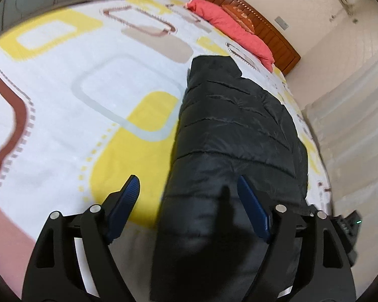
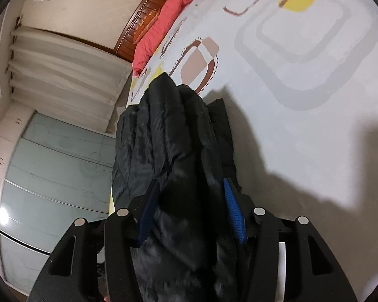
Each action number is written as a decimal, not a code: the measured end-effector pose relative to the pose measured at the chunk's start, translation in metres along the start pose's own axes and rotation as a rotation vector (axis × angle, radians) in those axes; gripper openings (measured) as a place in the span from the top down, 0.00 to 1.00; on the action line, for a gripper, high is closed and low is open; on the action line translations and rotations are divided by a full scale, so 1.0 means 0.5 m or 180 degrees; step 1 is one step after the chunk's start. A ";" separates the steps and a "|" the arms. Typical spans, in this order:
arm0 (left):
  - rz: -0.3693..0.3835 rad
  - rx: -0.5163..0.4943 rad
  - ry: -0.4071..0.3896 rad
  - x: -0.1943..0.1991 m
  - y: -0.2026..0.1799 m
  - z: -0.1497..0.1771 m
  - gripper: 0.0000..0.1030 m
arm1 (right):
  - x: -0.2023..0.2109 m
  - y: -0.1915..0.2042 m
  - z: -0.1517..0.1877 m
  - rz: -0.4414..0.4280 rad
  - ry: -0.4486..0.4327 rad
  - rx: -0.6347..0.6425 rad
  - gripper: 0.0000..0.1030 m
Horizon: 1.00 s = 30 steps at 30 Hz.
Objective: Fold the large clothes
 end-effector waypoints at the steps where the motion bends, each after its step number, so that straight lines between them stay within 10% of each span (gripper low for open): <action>1: -0.0054 -0.0073 -0.0045 0.013 -0.003 0.006 0.19 | 0.014 0.003 0.008 0.0056 -0.0034 0.0045 0.50; 30: -0.0896 -0.1131 -0.0704 0.232 -0.059 0.171 0.04 | 0.182 0.108 0.254 0.1425 -0.0677 0.1630 0.26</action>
Point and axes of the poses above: each gripper's, at about its wrist camera, not at the fingertips, and x roughly against the way its jaws point, y to its left, z to its underside, the point moved 9 cm from there along -x, roughly the way its jaws point, and after that the axes turned 1 degree about z, right-handed, at the moved point
